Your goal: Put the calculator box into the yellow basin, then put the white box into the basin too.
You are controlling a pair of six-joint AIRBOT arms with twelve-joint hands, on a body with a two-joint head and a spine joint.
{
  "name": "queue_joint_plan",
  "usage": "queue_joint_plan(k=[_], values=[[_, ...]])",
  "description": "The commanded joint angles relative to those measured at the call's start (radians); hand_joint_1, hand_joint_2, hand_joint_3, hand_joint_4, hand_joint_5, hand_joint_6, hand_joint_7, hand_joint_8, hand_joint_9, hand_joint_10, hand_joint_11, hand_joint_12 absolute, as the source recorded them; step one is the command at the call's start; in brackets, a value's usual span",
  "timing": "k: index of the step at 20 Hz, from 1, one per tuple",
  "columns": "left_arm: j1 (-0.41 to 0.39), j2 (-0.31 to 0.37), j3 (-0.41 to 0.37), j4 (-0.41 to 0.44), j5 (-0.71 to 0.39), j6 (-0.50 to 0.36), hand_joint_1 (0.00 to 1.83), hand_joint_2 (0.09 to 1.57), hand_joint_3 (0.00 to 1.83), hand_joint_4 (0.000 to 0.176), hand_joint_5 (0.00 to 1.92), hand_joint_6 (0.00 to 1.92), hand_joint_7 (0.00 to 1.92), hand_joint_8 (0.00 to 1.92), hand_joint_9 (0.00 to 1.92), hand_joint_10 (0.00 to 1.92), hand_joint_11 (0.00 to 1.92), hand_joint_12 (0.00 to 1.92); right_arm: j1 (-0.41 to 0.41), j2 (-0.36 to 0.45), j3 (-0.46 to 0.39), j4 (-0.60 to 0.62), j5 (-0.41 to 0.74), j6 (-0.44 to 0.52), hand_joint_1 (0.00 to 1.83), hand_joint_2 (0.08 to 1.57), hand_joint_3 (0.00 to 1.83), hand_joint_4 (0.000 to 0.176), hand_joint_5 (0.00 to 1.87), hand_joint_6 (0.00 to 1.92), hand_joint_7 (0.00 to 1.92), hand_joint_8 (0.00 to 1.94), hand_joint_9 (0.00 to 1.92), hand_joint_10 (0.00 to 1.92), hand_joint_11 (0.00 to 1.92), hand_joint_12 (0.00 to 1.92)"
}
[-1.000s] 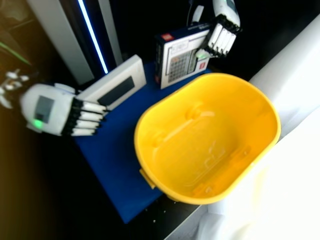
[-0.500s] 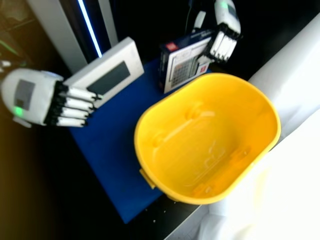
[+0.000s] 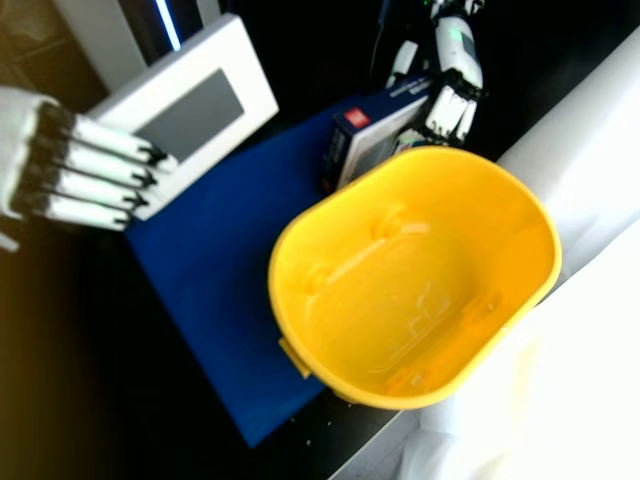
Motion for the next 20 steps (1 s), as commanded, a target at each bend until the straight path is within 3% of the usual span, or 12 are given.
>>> queue_joint_plan(k=[1,2,3,5,6,8,9,12,13,16,18,20], values=[[0.003,-0.025,0.01,0.009,0.024,0.029,1.36,1.16,0.0,0.0,0.85,1.07,0.9,1.22,0.78,1.39,0.57,1.61,0.005,0.01,-0.001,-0.015,-0.137,0.009,1.25,1.11,0.0,0.0,0.9,0.98,1.06,1.02,0.96,1.26,0.93,1.61],[0.003,-0.029,0.014,0.008,0.03,0.029,1.36,1.16,0.0,0.0,0.86,1.07,0.91,1.19,0.79,1.37,0.59,1.59,0.005,0.016,-0.001,-0.011,-0.137,0.009,1.25,1.12,0.0,0.0,0.88,1.01,1.07,1.01,0.96,1.25,0.93,1.61],[0.003,-0.037,0.018,0.008,0.039,0.031,1.36,1.16,0.0,0.0,0.84,1.05,0.92,1.19,0.79,1.39,0.63,1.61,0.005,0.023,-0.001,-0.001,-0.137,0.009,1.24,1.1,0.0,0.0,1.0,0.89,1.03,1.04,0.95,1.26,0.92,1.62],[0.004,-0.049,0.024,0.007,0.055,0.034,1.36,1.16,0.0,0.0,0.83,1.05,0.91,1.22,0.8,1.4,0.65,1.63,0.005,0.032,-0.001,0.012,-0.137,0.009,1.25,1.12,0.0,0.0,0.88,1.01,1.07,1.02,0.96,1.26,0.93,1.61],[0.006,-0.054,0.025,0.008,0.059,0.035,1.36,1.17,0.0,0.0,0.81,1.06,0.9,1.22,0.81,1.41,0.68,1.62,0.005,0.043,-0.001,0.017,-0.137,0.009,1.24,1.11,0.0,0.0,0.99,0.91,1.02,1.04,0.95,1.26,0.92,1.62],[0.005,-0.051,0.012,0.01,0.041,0.029,1.36,1.17,0.0,0.0,0.79,1.1,0.91,1.21,0.81,1.39,0.7,1.57,-0.001,0.046,0.002,0.027,-0.137,0.005,1.25,1.12,0.0,0.0,0.87,1.02,1.06,1.02,0.96,1.26,0.93,1.61],[0.003,-0.037,-0.004,0.027,0.02,0.014,1.36,1.17,0.0,0.0,0.81,1.1,0.9,1.22,0.8,1.39,0.67,1.56,-0.006,0.037,0.005,0.031,-0.137,0.005,1.24,1.11,0.0,0.0,0.99,0.91,1.02,1.04,0.95,1.26,0.92,1.62],[0.001,-0.008,-0.034,0.048,-0.018,-0.007,1.36,1.16,0.0,0.0,0.86,1.05,0.9,1.22,0.78,1.41,0.57,1.65,-0.011,0.019,0.014,0.033,-0.137,0.005,1.25,1.12,0.0,0.0,0.88,1.01,1.07,1.01,0.96,1.26,0.93,1.61],[0.0,0.028,-0.066,0.058,-0.054,-0.009,1.36,1.16,0.0,0.0,0.86,1.06,0.92,1.18,0.79,1.37,0.56,1.65,-0.017,0.005,0.019,0.034,-0.137,0.005,1.24,1.1,0.0,0.0,1.0,0.89,1.03,1.04,0.95,1.26,0.92,1.62],[-0.025,0.077,-0.109,0.094,-0.114,-0.025,1.36,1.17,0.0,0.0,0.84,1.11,0.86,1.24,0.79,1.39,0.62,1.6,-0.044,-0.008,0.016,0.04,-0.136,0.005,1.24,1.11,0.0,0.0,0.99,0.91,1.02,1.04,0.95,1.26,0.92,1.62],[-0.067,0.093,-0.125,0.135,-0.136,-0.046,1.33,1.17,0.01,0.0,0.82,1.17,0.86,1.22,0.8,1.36,0.65,1.6,-0.084,-0.015,0.012,0.06,-0.136,0.005,1.25,1.12,0.0,0.0,0.87,1.02,1.06,1.02,0.96,1.26,0.93,1.61],[-0.114,0.107,-0.137,0.169,-0.149,-0.046,1.2,1.18,0.0,0.0,0.85,1.14,0.89,1.23,0.84,1.12,0.67,1.56,-0.099,-0.035,0.013,0.068,-0.123,0.006,1.24,1.1,0.0,0.0,1.02,0.86,1.02,1.04,0.95,1.26,0.92,1.62]])
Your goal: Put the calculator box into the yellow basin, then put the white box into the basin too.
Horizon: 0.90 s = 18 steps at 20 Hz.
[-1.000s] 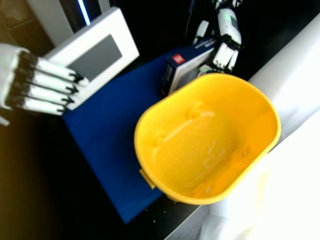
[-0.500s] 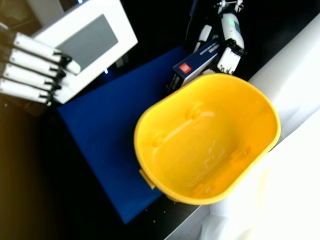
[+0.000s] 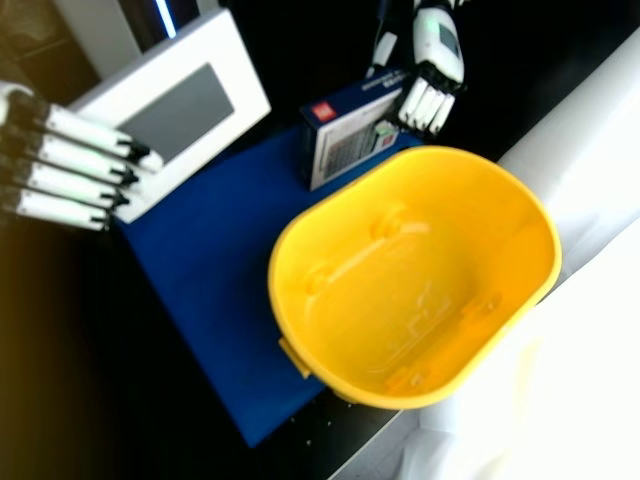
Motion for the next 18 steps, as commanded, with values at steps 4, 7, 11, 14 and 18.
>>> queue_joint_plan(k=[4,7,11,14,18], values=[[-0.066,0.007,0.001,0.013,-0.204,-0.01,1.37,1.13,0.0,0.0,0.91,1.05,0.96,1.01,0.86,1.28,0.7,1.42,0.003,-0.043,0.013,0.023,-0.054,0.008,1.27,1.1,0.0,0.0,0.93,0.93,1.12,0.96,1.11,1.02,0.97,1.49],[-0.125,0.008,0.01,0.034,-0.248,-0.01,1.37,1.14,0.0,0.0,0.86,1.04,0.98,1.02,0.84,1.33,0.75,1.5,0.003,-0.085,0.027,0.037,-0.006,0.008,1.38,1.1,0.0,0.0,0.83,1.02,1.06,0.84,1.05,1.15,0.96,1.45],[-0.226,0.023,0.014,0.077,-0.267,-0.01,1.36,1.18,0.0,0.0,0.74,1.15,0.93,1.23,0.79,1.46,0.65,1.64,0.004,-0.122,0.052,0.058,0.065,0.008,1.27,1.08,0.0,0.0,1.02,0.79,1.09,1.04,1.0,1.23,0.84,1.65],[-0.273,0.032,0.012,0.096,-0.284,-0.009,1.33,1.26,0.01,0.0,0.65,1.19,0.76,1.53,0.67,1.7,0.67,1.82,0.016,-0.149,0.067,0.069,0.122,0.002,1.28,1.07,0.0,0.0,1.05,0.75,1.12,0.99,1.11,1.22,1.0,1.61],[-0.306,0.056,0.008,0.104,-0.336,-0.004,1.31,1.26,0.0,0.0,0.69,1.16,0.75,1.57,0.62,1.71,0.48,1.84,0.087,-0.208,0.102,0.047,0.227,0.001,1.39,1.1,0.0,0.0,0.95,0.84,1.01,0.98,0.99,1.25,0.99,1.55]])
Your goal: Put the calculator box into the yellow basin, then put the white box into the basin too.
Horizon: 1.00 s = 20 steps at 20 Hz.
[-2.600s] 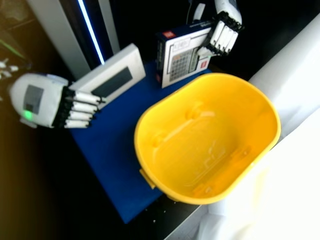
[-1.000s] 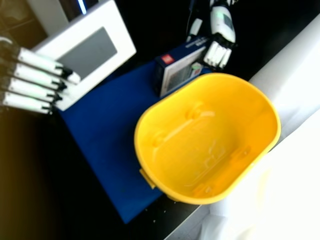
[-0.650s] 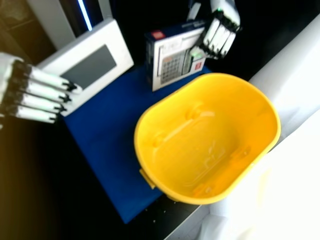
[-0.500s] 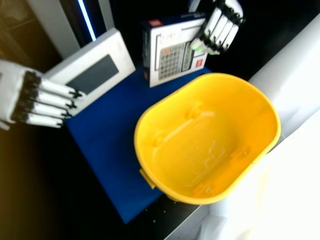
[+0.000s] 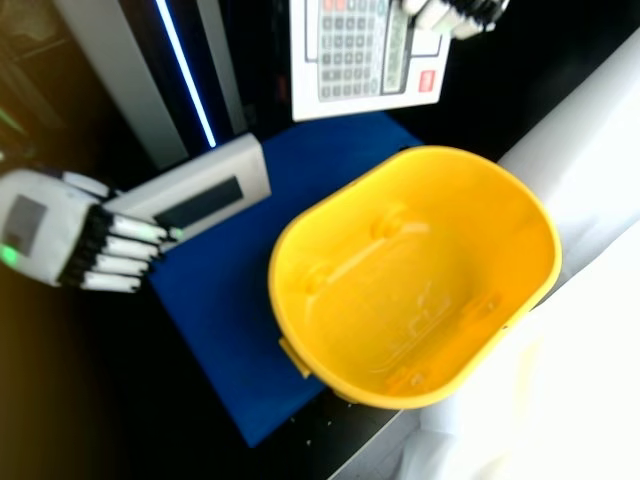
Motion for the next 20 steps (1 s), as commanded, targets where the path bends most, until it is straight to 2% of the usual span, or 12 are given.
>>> queue_joint_plan(k=[1,2,4,6,8,10,11,12,14,15,18,20], values=[[-0.035,0.006,-0.002,-0.02,-0.153,-0.004,1.31,1.26,0.0,0.0,0.69,1.16,0.75,1.57,0.62,1.71,0.48,1.84,0.022,-0.004,0.009,0.0,-0.083,0.011,1.39,1.1,0.0,0.0,0.95,0.84,1.01,0.98,0.99,1.25,0.99,1.55],[-0.058,0.01,-0.002,-0.01,-0.155,-0.003,1.33,1.25,0.0,0.0,0.66,1.26,0.75,1.5,0.68,1.61,0.54,1.67,0.036,-0.012,0.013,-0.007,-0.07,0.011,1.3,1.08,0.0,0.0,1.04,0.74,1.09,1.03,1.09,1.24,1.0,1.6],[-0.085,0.01,0.014,-0.01,-0.17,-0.002,1.3,1.29,0.0,0.0,0.57,1.47,0.64,1.56,0.67,1.65,0.58,1.67,0.063,-0.022,0.023,-0.02,-0.037,0.011,1.38,1.1,0.0,0.0,0.95,0.81,0.97,1.06,0.98,1.27,1.01,1.58],[-0.091,0.01,0.022,-0.022,-0.187,0.0,1.31,1.29,0.0,0.0,0.61,1.45,0.58,1.6,0.67,1.64,0.6,1.66,0.115,-0.043,0.04,-0.051,0.017,0.01,1.39,1.1,0.0,0.0,0.94,0.85,0.99,1.0,1.01,1.23,1.03,1.56],[-0.101,0.0,0.035,-0.041,-0.188,0.024,1.33,1.25,0.0,0.0,0.66,1.33,0.73,1.45,0.69,1.57,0.55,1.63,0.141,-0.061,0.051,-0.066,0.033,0.01,1.39,1.1,0.0,0.0,0.93,0.87,0.99,1.01,1.0,1.24,1.01,1.58],[-0.117,-0.03,0.065,-0.051,-0.174,0.025,1.33,1.27,0.0,0.0,0.69,1.26,0.64,1.61,0.62,1.66,0.49,1.73,0.146,-0.062,0.051,-0.069,0.036,0.011,1.38,1.12,0.0,0.0,0.91,0.86,0.94,1.1,0.95,1.33,1.01,1.62],[-0.144,-0.057,0.089,-0.049,-0.14,0.025,1.33,1.27,0.0,0.0,0.69,1.26,0.64,1.61,0.62,1.66,0.49,1.73,0.146,-0.063,0.052,-0.07,0.036,0.011,1.38,1.12,0.0,0.0,0.91,0.86,0.94,1.1,0.95,1.33,1.01,1.62],[-0.18,-0.088,0.116,-0.039,-0.097,0.025,1.35,1.22,0.0,0.0,0.79,1.09,0.72,1.5,0.71,1.54,0.56,1.64,0.146,-0.064,0.052,-0.07,0.035,0.011,1.29,1.08,0.0,0.0,1.07,0.68,1.09,1.06,1.14,1.27,1.08,1.6],[-0.218,-0.157,0.18,-0.034,-0.029,0.025,1.35,1.21,0.0,0.0,0.86,1.02,0.72,1.45,0.71,1.53,0.61,1.62,0.148,-0.067,0.056,-0.073,0.035,0.011,1.37,1.09,0.0,0.0,0.98,0.76,1.0,1.02,1.02,1.28,1.06,1.59],[-0.24,-0.201,0.219,-0.03,0.008,0.024,1.36,1.19,0.0,0.0,0.88,1.02,0.77,1.37,0.77,1.45,0.68,1.55,0.153,-0.069,0.057,-0.076,0.035,0.011,1.38,1.11,0.0,0.0,0.94,0.81,0.97,1.04,0.99,1.29,1.02,1.58],[-0.268,-0.308,0.311,-0.03,0.1,0.022,1.34,1.21,0.0,0.0,0.89,1.13,0.65,1.38,0.73,1.48,0.68,1.5,0.169,-0.075,0.063,-0.09,0.035,0.011,1.29,1.08,0.0,0.0,1.08,0.63,1.06,1.13,1.16,1.37,1.1,1.67],[-0.27,-0.396,0.395,-0.03,0.179,0.009,1.36,1.17,0.0,0.0,0.93,1.04,0.78,1.24,0.79,1.4,0.65,1.41,0.182,-0.076,0.064,-0.103,0.035,0.011,1.29,1.06,0.0,0.0,1.1,0.64,1.12,1.02,1.17,1.25,1.08,1.59]])
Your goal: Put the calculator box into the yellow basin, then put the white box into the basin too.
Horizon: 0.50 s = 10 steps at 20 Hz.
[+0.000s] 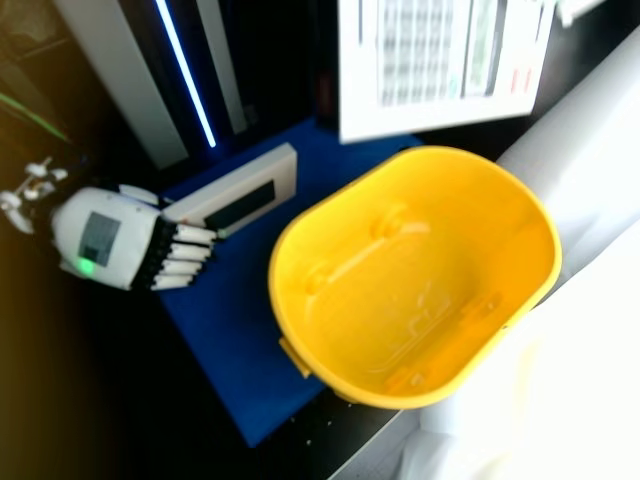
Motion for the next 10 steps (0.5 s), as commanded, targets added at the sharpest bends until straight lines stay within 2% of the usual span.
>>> queue_joint_plan(k=[1,3,5,6,7,8,9,10], values=[[-0.017,-0.016,0.019,-0.022,-0.056,-0.009,1.36,1.16,0.0,0.0,0.94,1.02,0.83,1.17,0.81,1.38,0.65,1.42,0.018,-0.001,0.004,-0.024,-0.099,0.004,1.29,1.06,0.0,0.0,1.09,0.66,1.15,0.95,1.19,1.18,1.08,1.55],[-0.021,-0.059,0.066,-0.019,0.004,-0.009,1.36,1.15,0.0,0.0,0.9,1.04,0.85,1.14,0.85,1.36,0.71,1.4,0.029,-0.001,0.004,-0.035,-0.099,0.005,1.29,1.06,0.0,0.0,1.09,0.67,1.15,0.95,1.18,1.17,1.07,1.55],[-0.024,-0.082,0.094,-0.018,0.051,-0.009,1.36,1.16,0.0,0.0,0.91,1.1,0.83,1.18,0.8,1.35,0.67,1.39,0.039,-0.001,0.004,-0.035,-0.099,0.005,1.29,1.07,0.0,0.0,1.09,0.63,1.1,1.07,1.14,1.32,1.05,1.66],[-0.024,-0.096,0.109,-0.018,0.073,-0.009,1.36,1.16,0.0,0.0,0.91,1.12,0.83,1.18,0.79,1.35,0.67,1.39,0.039,-0.001,0.004,-0.035,-0.099,0.005,1.29,1.07,0.0,0.0,1.08,0.65,1.11,1.05,1.15,1.32,1.07,1.65],[-0.023,-0.111,0.125,-0.016,0.099,-0.009,1.36,1.16,0.0,0.0,0.89,1.14,0.85,1.15,0.81,1.32,0.67,1.38,0.039,-0.001,0.004,-0.035,-0.099,0.005,1.28,1.06,0.0,0.0,1.06,0.74,1.14,0.95,1.16,1.23,1.06,1.58],[-0.022,-0.119,0.132,-0.008,0.117,-0.009,1.36,1.16,0.0,0.0,0.9,1.12,0.87,1.12,0.79,1.34,0.57,1.46,0.039,-0.001,0.004,-0.035,-0.099,0.005,1.28,1.06,0.0,0.0,1.07,0.72,1.15,0.92,1.18,1.18,1.07,1.54],[-0.022,-0.125,0.136,-0.001,0.13,-0.009,1.35,1.17,0.0,0.0,0.91,1.11,0.84,1.17,0.72,1.41,0.45,1.53,0.041,-0.001,0.004,-0.035,-0.099,0.005,1.29,1.05,0.0,0.0,1.1,0.68,1.18,0.88,1.21,1.15,1.09,1.53],[-0.022,-0.128,0.137,0.004,0.138,-0.009,1.35,1.18,0.0,0.0,0.93,1.08,0.81,1.23,0.68,1.47,0.39,1.6,0.041,-0.001,0.004,-0.035,-0.099,0.005,1.28,1.06,0.0,0.0,1.07,0.71,1.15,0.93,1.17,1.17,1.05,1.55]])
